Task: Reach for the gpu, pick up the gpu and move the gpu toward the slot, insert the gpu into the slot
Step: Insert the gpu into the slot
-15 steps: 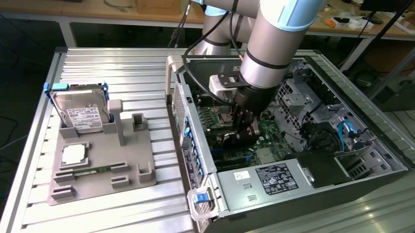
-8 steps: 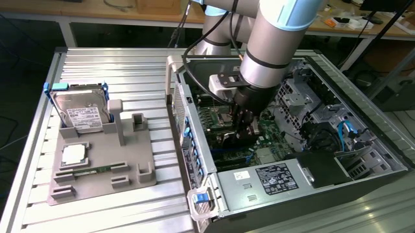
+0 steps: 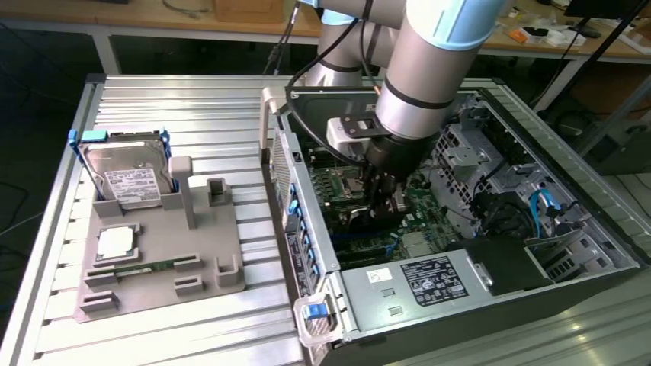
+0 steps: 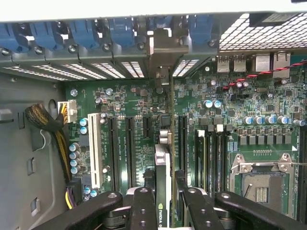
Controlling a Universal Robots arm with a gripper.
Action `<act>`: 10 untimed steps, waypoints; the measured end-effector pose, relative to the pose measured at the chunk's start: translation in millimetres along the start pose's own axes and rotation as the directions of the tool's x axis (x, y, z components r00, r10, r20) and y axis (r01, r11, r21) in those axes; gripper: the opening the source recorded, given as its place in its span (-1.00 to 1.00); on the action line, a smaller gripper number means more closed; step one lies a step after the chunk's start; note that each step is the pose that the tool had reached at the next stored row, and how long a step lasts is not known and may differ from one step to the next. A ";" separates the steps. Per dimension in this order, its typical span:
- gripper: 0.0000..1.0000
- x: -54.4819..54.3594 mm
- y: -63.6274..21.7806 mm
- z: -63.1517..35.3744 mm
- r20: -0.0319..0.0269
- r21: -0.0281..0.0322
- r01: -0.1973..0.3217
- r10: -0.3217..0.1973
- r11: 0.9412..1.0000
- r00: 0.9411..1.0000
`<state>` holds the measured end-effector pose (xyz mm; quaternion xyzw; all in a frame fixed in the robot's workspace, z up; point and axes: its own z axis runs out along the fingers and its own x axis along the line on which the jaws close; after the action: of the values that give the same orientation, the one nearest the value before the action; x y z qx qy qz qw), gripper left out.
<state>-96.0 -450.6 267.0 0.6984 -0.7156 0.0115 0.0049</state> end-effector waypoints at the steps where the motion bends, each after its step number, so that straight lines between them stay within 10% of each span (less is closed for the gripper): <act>1: -0.47 0.0 0.7 0.0 0.000 0.000 0.000 0.000 1.000 1.000; 10: -0.47 0.1 5.2 0.2 0.000 0.000 -0.001 0.001 1.000 1.000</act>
<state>-101.2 -450.6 266.8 0.6982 -0.7157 0.0115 0.0050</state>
